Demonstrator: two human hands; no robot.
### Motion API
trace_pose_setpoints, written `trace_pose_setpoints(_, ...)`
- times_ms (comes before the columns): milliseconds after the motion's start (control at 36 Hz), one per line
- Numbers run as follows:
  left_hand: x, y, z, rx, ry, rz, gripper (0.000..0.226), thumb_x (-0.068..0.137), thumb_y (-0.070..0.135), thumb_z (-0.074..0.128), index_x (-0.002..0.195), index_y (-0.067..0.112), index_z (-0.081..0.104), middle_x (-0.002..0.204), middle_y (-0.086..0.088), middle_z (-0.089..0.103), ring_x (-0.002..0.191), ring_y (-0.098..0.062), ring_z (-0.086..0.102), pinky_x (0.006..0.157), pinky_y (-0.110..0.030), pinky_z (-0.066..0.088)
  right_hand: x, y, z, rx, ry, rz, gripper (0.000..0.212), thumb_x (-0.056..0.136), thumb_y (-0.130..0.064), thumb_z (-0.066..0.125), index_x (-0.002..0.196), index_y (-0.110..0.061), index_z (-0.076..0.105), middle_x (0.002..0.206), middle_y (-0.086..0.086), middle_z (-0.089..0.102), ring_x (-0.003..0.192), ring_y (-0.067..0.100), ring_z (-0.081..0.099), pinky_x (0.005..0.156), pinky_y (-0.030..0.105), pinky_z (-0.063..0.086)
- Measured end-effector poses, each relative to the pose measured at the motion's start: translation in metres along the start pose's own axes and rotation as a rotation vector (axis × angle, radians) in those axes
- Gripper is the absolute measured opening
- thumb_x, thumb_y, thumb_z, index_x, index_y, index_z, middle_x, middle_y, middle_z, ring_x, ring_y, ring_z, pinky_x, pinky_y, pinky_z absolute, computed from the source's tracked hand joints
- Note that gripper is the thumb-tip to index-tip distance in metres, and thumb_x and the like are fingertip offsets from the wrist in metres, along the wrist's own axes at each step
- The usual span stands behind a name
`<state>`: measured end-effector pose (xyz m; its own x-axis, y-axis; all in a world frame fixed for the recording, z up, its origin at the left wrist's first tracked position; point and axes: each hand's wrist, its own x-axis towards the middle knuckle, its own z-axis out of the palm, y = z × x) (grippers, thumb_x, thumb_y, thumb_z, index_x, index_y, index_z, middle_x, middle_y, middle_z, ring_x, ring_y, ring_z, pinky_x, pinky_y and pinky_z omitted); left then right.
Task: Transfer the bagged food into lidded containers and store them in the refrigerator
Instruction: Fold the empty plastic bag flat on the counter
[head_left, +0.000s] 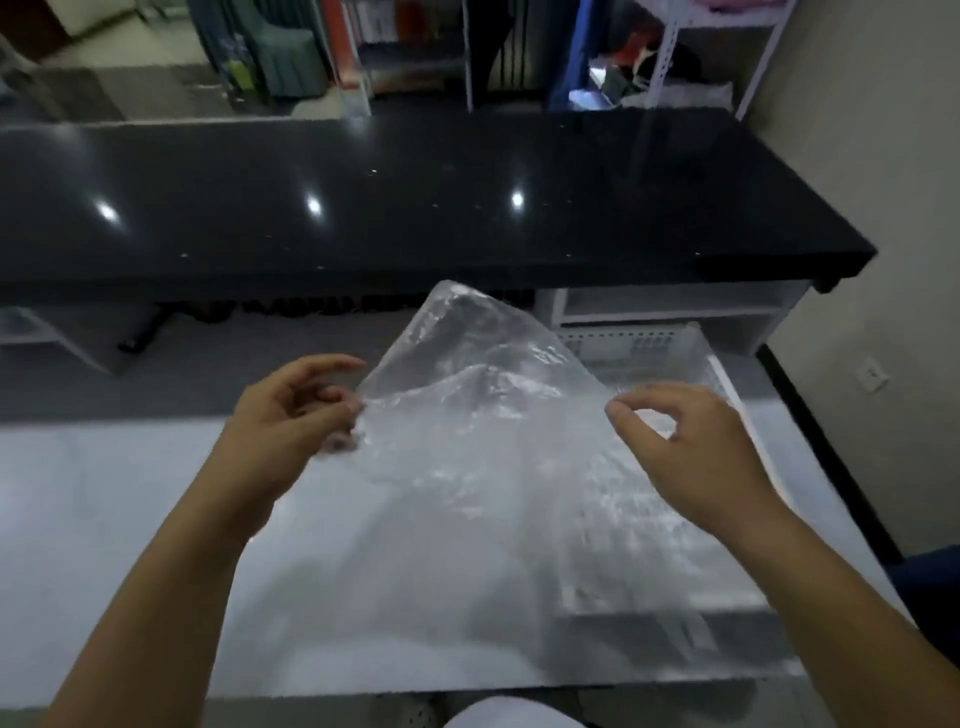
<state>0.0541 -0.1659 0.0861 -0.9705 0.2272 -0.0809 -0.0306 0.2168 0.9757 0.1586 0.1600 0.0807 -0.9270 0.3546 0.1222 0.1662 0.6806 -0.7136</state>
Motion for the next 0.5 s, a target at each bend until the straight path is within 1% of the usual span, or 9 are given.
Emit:
trace_pose_setpoints(56,-0.023,-0.025,-0.029,-0.012,0.112,-0.028,0.038,0.088,0.000,0.070,0.105,0.033,0.075,0.084,-0.003,0.072,0.073,-0.022,0.073,0.067,-0.027,0.060,0.008,-0.025,0.029,-0.036,-0.063,-0.063,0.019,0.092,-0.036,0.065,0.096,-0.024,0.078,0.101,-0.011,0.070,0.108,0.016,0.061,0.106,0.051,0.041)
trace_pose_setpoints(139,-0.051,-0.070,-0.059,-0.026,0.227,-0.093,0.040,0.090,0.001,0.068,0.104,0.037,0.074,0.085,-0.004,0.074,0.076,-0.024,0.074,0.070,-0.032,0.061,0.015,-0.050,0.082,-0.090,-0.151,-0.122,0.023,0.093,-0.037,0.063,0.098,-0.021,0.079,0.106,-0.006,0.075,0.107,0.018,0.063,0.106,0.052,0.039)
trace_pose_setpoints(194,-0.066,-0.101,-0.070,0.009,0.281,-0.144,0.042,0.089,0.003,0.068,0.102,0.043,0.072,0.085,-0.003,0.074,0.075,-0.022,0.073,0.068,-0.031,0.057,0.018,-0.057,0.122,-0.156,-0.224,-0.132,0.027,0.094,-0.039,0.061,0.104,-0.020,0.078,0.113,-0.004,0.074,0.114,0.020,0.060,0.111,0.051,0.032)
trace_pose_setpoints(306,-0.089,-0.155,-0.080,0.071,0.378,-0.250,0.040,0.088,0.006,0.069,0.099,0.045,0.069,0.078,-0.001,0.071,0.065,-0.018,0.065,0.054,-0.016,0.048,0.021,-0.055,0.193,-0.343,-0.395,-0.123,0.036,0.096,-0.045,0.054,0.117,-0.021,0.072,0.129,-0.002,0.066,0.129,0.020,0.050,0.119,0.045,0.015)
trace_pose_setpoints(361,-0.097,-0.172,-0.083,0.114,0.391,-0.300,0.036,0.090,0.008,0.067,0.105,0.040,0.066,0.078,0.001,0.071,0.074,-0.022,0.067,0.053,-0.012,0.048,0.020,-0.054,0.219,-0.424,-0.461,-0.107,0.040,0.098,-0.047,0.049,0.124,-0.022,0.067,0.137,-0.002,0.061,0.137,0.019,0.043,0.120,0.046,0.006)
trace_pose_setpoints(389,-0.099,-0.178,-0.084,0.144,0.389,-0.323,0.034,0.091,0.010,0.067,0.111,0.037,0.065,0.084,0.005,0.071,0.081,-0.022,0.068,0.056,-0.011,0.046,0.019,-0.055,0.230,-0.468,-0.481,-0.105,0.042,0.099,-0.048,0.047,0.127,-0.023,0.064,0.142,-0.002,0.056,0.141,0.019,0.036,0.121,0.047,0.003)
trace_pose_setpoints(417,-0.100,-0.181,-0.086,0.194,0.386,-0.335,0.035,0.091,0.012,0.067,0.119,0.033,0.063,0.096,0.006,0.071,0.092,-0.021,0.068,0.065,-0.012,0.046,0.018,-0.057,0.238,-0.511,-0.488,-0.111,0.043,0.099,-0.049,0.045,0.131,-0.025,0.060,0.149,-0.002,0.049,0.146,0.020,0.029,0.120,0.048,0.001)
trace_pose_setpoints(472,-0.100,-0.184,-0.090,0.338,0.394,-0.298,0.045,0.093,0.016,0.066,0.136,0.026,0.055,0.129,0.002,0.060,0.118,-0.019,0.057,0.092,-0.020,0.044,0.010,-0.066,0.252,-0.557,-0.457,-0.144,0.044,0.100,-0.050,0.043,0.136,-0.028,0.055,0.158,-0.002,0.036,0.151,0.023,0.016,0.120,0.049,-0.001)
trace_pose_setpoints(500,-0.099,-0.183,-0.093,0.402,0.406,-0.252,0.049,0.095,0.017,0.064,0.141,0.024,0.051,0.142,0.000,0.050,0.130,-0.019,0.048,0.104,-0.027,0.039,0.003,-0.071,0.257,-0.547,-0.418,-0.174,0.045,0.100,-0.050,0.043,0.138,-0.028,0.053,0.161,-0.001,0.031,0.152,0.023,0.013,0.120,0.049,-0.001)
